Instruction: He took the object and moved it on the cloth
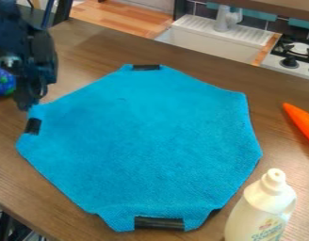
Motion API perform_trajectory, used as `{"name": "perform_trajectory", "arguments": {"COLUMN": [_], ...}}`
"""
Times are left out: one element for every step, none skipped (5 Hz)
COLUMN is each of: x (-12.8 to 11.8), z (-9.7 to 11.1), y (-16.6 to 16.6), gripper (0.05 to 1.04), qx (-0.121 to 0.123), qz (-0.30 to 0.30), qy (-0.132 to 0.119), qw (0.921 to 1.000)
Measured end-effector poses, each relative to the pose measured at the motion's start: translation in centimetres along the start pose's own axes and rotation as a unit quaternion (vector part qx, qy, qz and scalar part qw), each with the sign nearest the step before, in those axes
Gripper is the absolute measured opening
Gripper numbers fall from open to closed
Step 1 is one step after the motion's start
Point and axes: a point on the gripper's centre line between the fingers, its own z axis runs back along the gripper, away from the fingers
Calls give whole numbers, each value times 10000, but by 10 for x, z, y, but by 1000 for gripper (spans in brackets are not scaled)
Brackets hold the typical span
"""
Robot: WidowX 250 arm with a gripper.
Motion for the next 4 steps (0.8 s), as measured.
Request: {"name": "perform_trajectory", "arguments": {"x": [-5, -7, -12, -19], "z": [-9, -13, -14, -7], "y": [-2, -2, 1, 7], "gripper": [1000, 1000, 1000, 1000], "qx": [77, 44, -206, -153], "qz": [-149, -90, 0, 169], "qy": [264, 352, 323, 397], "qw": [9995, 9993, 9993, 9990]}}
